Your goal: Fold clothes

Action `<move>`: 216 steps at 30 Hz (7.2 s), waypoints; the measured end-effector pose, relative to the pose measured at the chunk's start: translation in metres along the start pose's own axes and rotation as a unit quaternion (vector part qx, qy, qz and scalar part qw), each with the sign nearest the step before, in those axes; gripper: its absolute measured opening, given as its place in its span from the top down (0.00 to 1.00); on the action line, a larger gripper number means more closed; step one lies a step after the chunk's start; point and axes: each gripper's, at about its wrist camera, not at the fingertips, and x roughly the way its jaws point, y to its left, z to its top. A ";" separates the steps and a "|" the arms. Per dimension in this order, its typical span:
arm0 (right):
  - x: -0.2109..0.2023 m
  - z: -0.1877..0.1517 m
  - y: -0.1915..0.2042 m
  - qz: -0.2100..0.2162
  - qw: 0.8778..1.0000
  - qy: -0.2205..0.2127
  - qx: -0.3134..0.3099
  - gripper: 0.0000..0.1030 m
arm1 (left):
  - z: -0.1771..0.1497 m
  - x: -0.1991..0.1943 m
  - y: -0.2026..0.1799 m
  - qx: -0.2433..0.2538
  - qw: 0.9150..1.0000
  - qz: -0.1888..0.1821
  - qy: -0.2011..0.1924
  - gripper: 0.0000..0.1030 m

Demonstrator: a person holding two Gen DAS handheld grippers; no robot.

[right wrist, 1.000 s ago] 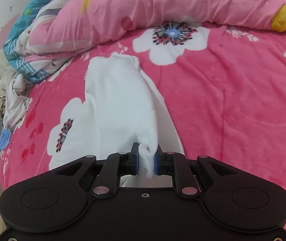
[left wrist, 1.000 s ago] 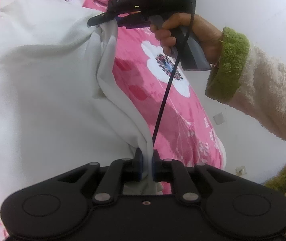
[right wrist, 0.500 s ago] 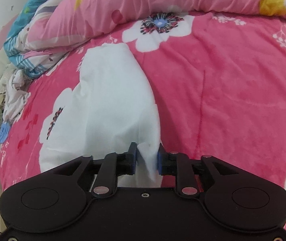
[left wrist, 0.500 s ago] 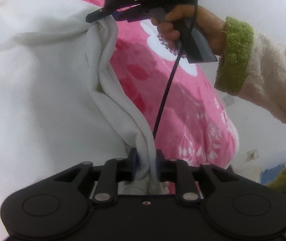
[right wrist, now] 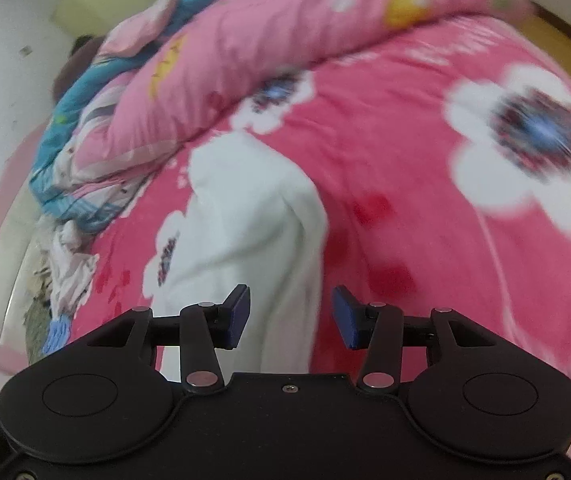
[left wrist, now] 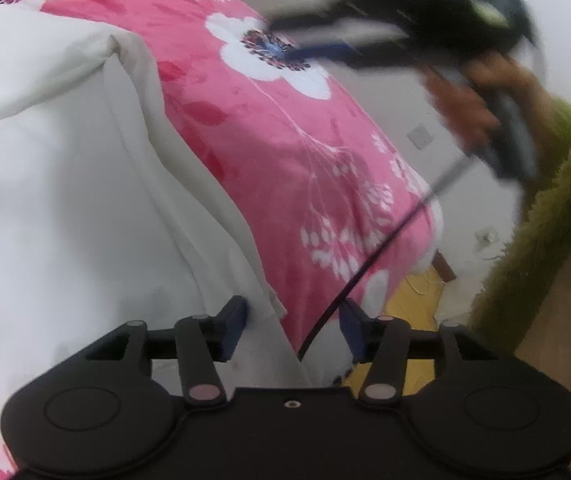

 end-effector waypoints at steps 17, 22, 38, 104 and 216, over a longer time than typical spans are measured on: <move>-0.039 -0.153 0.001 -0.061 0.990 0.100 0.077 0.50 | -0.005 -0.083 0.050 -0.091 0.985 -0.109 0.103 0.46; -0.053 -0.179 0.008 -0.127 0.982 0.139 0.013 0.50 | 0.004 -0.113 0.069 -0.128 0.988 -0.063 0.058 0.46; 0.060 -0.137 0.041 -0.002 0.999 0.037 0.039 0.60 | 0.048 -0.096 0.085 -0.110 0.993 0.034 0.029 0.46; 0.074 -0.112 -0.028 0.064 0.987 0.054 0.135 0.79 | 0.022 -0.034 0.065 -0.027 0.982 0.172 0.079 0.72; 0.115 -0.033 -0.027 0.103 0.986 0.061 0.119 0.97 | -0.010 -0.009 -0.030 0.247 0.961 0.114 0.046 0.57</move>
